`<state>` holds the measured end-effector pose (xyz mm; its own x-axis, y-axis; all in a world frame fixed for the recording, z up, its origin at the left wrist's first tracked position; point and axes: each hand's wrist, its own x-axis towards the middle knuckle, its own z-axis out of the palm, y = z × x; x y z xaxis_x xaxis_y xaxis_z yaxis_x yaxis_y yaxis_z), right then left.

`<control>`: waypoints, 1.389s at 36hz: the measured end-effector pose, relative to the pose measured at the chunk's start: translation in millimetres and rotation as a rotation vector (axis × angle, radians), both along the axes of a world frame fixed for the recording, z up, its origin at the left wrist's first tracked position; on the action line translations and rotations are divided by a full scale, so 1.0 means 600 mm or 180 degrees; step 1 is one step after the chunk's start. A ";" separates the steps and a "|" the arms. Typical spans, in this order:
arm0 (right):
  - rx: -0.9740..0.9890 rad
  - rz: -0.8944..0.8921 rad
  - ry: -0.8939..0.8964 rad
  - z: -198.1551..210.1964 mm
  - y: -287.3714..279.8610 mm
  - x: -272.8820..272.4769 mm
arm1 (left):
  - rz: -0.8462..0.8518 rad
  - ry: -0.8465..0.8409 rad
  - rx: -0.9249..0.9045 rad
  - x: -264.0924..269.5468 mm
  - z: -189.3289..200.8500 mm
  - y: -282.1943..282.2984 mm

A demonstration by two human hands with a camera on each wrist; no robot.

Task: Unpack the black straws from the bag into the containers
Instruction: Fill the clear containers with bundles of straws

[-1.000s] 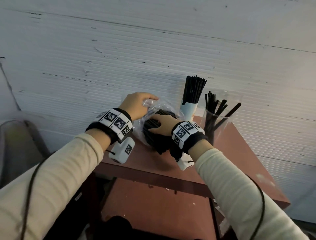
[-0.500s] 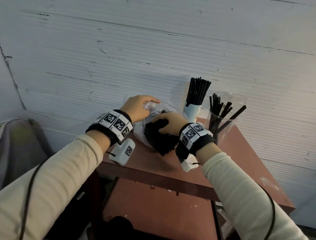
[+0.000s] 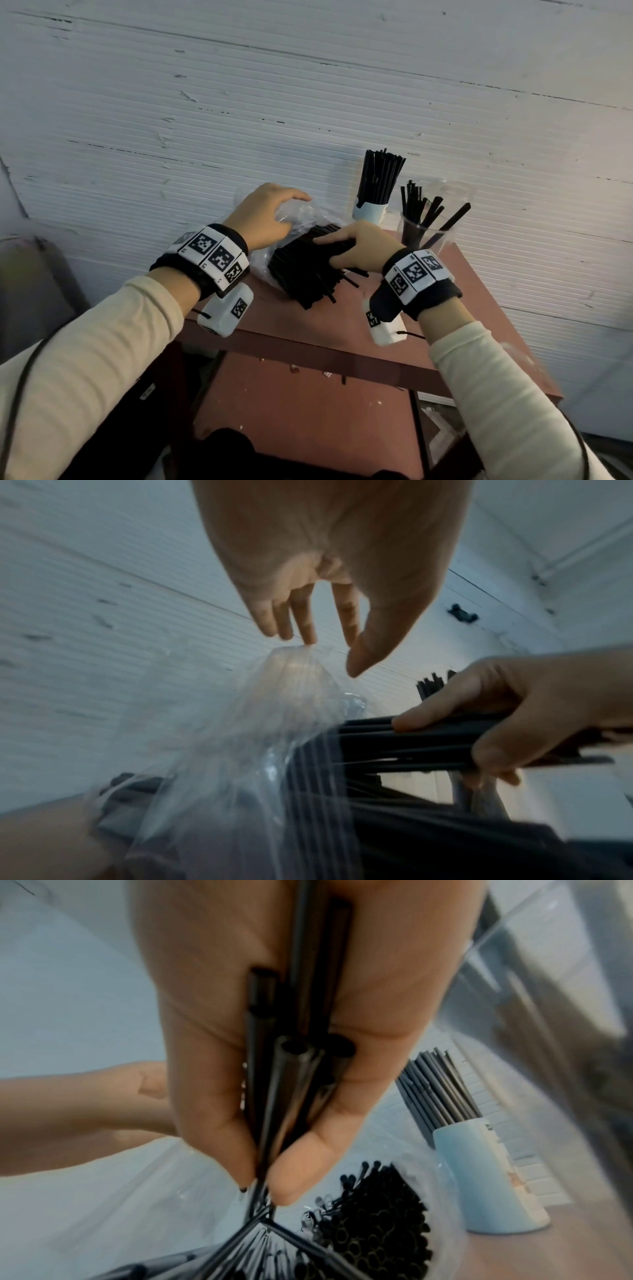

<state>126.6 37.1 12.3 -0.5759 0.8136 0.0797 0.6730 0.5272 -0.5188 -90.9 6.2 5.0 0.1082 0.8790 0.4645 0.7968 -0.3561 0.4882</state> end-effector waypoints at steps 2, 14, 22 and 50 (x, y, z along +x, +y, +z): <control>-0.0004 0.0038 -0.0016 0.003 -0.011 0.021 | -0.0082 0.0118 0.0255 0.011 -0.002 -0.002; 0.0182 0.0184 -0.0129 0.001 -0.032 0.097 | -0.0809 0.1558 -0.0313 0.161 -0.017 0.020; 0.0164 0.0208 -0.0048 -0.028 -0.024 0.115 | -0.0780 0.1505 -0.0470 0.190 -0.038 0.044; -0.0780 -0.0085 -0.0502 -0.040 -0.049 0.087 | -0.0453 0.0539 -0.0626 0.141 -0.037 0.044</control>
<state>178.8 7.9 -11.5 -0.5436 0.8127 -0.2099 0.7674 0.3800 -0.5164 -6.3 32.3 -17.1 0.2982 0.9207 0.2516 0.8216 -0.3818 0.4232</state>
